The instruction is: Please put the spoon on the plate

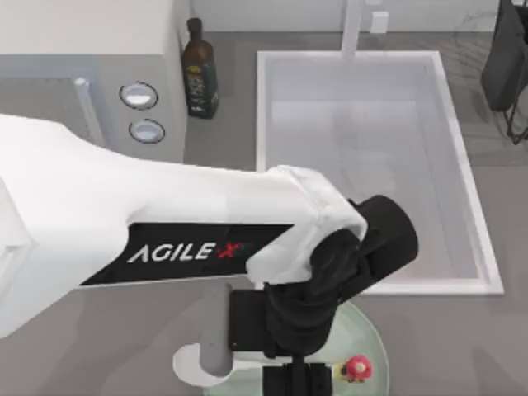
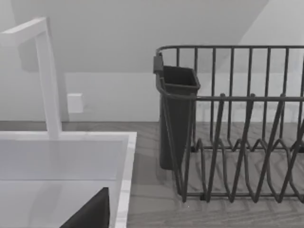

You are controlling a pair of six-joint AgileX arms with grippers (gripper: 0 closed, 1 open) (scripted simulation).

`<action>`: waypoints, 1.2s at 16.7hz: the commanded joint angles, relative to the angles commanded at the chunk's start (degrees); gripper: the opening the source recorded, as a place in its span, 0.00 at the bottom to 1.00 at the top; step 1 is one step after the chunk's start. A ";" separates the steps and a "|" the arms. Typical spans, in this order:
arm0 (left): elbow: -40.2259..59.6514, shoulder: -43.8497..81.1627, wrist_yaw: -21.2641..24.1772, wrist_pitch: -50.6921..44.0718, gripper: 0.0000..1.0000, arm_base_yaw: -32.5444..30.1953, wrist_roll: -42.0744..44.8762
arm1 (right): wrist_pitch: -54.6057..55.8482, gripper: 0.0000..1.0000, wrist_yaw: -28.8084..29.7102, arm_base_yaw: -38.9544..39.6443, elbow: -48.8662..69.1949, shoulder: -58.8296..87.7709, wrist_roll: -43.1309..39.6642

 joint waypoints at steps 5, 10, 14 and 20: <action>0.00 0.00 0.00 0.00 0.23 0.00 0.00 | 0.00 1.00 0.00 0.00 0.00 0.00 0.00; 0.00 0.00 0.00 0.00 0.60 0.00 0.00 | 0.00 1.00 0.00 0.00 0.00 0.00 0.00; 0.00 0.00 0.00 0.00 0.90 0.00 0.00 | 0.00 1.00 0.00 0.00 0.00 0.00 0.00; 0.00 0.00 0.00 0.00 1.00 0.00 0.00 | 0.00 1.00 0.00 0.00 0.00 0.00 0.00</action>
